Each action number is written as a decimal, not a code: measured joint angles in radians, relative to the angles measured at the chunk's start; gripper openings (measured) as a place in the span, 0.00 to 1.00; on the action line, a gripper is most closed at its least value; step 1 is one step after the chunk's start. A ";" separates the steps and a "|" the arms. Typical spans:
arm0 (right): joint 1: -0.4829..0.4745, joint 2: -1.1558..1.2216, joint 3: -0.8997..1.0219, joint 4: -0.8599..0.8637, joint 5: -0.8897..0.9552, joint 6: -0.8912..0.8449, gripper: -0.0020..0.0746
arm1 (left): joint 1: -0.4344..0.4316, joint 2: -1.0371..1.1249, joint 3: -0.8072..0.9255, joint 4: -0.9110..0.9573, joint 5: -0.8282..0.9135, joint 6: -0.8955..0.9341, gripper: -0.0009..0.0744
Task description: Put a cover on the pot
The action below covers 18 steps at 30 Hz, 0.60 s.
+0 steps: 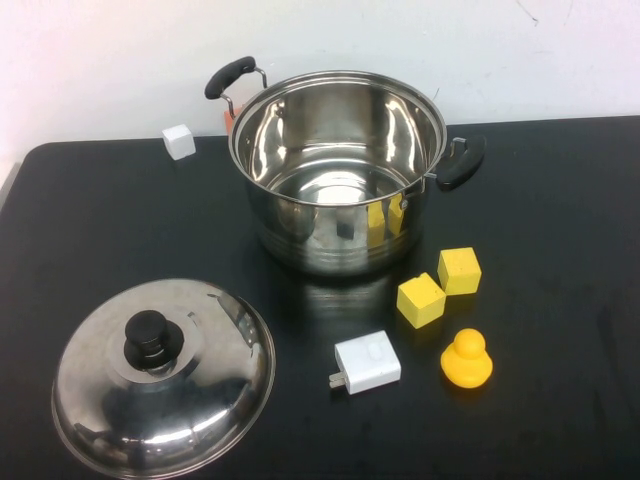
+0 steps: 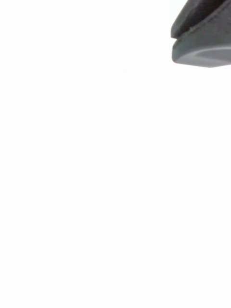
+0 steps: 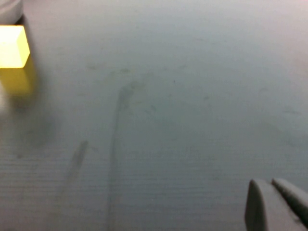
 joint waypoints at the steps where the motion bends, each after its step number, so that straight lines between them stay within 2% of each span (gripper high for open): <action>1: 0.000 0.000 0.000 0.000 0.000 0.000 0.02 | 0.000 -0.002 0.000 -0.007 0.018 0.000 0.01; 7: 0.000 0.000 0.000 0.000 0.000 0.000 0.02 | 0.000 0.056 -0.146 -0.009 0.255 0.097 0.01; 13: 0.000 0.000 0.000 0.000 0.000 0.000 0.02 | 0.000 0.321 -0.305 -0.009 0.225 0.131 0.01; 18: 0.000 0.000 0.000 0.000 0.000 0.000 0.02 | 0.000 0.609 -0.324 -0.009 0.088 0.055 0.01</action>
